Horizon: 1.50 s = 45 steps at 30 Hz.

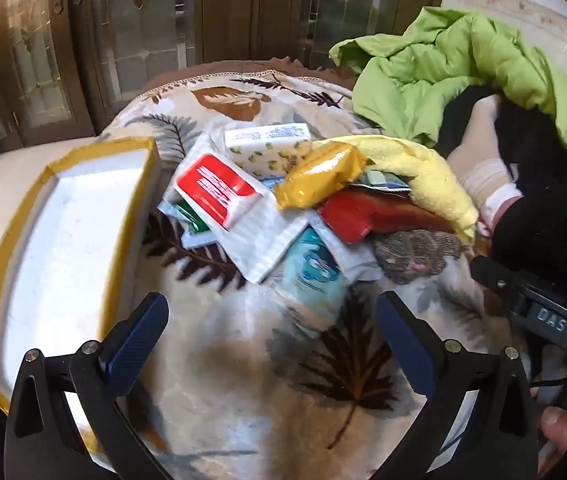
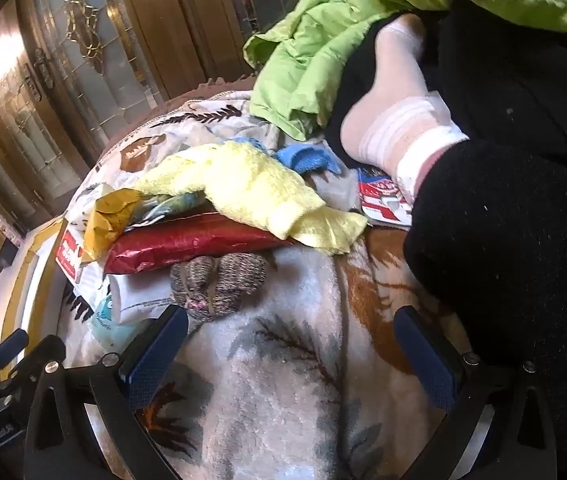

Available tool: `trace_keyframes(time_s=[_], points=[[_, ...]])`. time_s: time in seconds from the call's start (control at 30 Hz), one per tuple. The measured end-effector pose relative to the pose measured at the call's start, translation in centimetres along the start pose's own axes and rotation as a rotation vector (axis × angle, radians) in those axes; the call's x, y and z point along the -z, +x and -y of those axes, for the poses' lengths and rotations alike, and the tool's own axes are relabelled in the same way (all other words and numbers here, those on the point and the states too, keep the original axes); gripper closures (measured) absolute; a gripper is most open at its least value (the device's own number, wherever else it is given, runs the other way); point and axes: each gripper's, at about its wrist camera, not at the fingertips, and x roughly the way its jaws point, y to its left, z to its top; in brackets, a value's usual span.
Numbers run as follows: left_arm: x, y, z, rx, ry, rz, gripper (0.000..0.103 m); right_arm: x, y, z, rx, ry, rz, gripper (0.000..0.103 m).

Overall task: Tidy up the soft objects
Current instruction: 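Move both grippers toward the pile of packets and towels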

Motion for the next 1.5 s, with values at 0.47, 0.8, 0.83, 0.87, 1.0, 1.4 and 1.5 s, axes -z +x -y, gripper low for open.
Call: trace_keyframes(time_s=[0.47,0.8,0.83,0.87,1.0,1.4,1.5], points=[[-8.2,2.1,-3.6,-0.039,0.122,0.094,0.0,-5.4,0.8,-7.0,-0.197,-0.191,-0.042,0.0],[-10.8,4.7,-3.8,-0.027,0.172,0.071,0.0,-6.9,2.8,-10.2,-0.182,-0.256,-0.064,0.0],[-10.9,4.7,-3.7,-0.028,0.176,0.073,0.0,-6.9,2.8,-10.3,-0.179,-0.26,-0.061,0.0],[-10.8,4.6,-3.7,-0.031,0.178,0.077,0.0,-7.0,2.9,-10.3,-0.177,-0.261,-0.06,0.0],[-10.7,4.5,-3.6,-0.042,0.176,0.086,0.0,-6.9,2.5,-10.3,-0.185,-0.253,-0.052,0.0],[-10.7,4.5,-3.1,-0.043,0.179,0.09,0.0,-6.6,2.4,-10.7,-0.179,-0.264,-0.053,0.0],[-10.9,4.7,-3.1,-0.046,0.184,0.087,0.0,-6.6,2.7,-10.8,-0.18,-0.264,-0.06,0.0]])
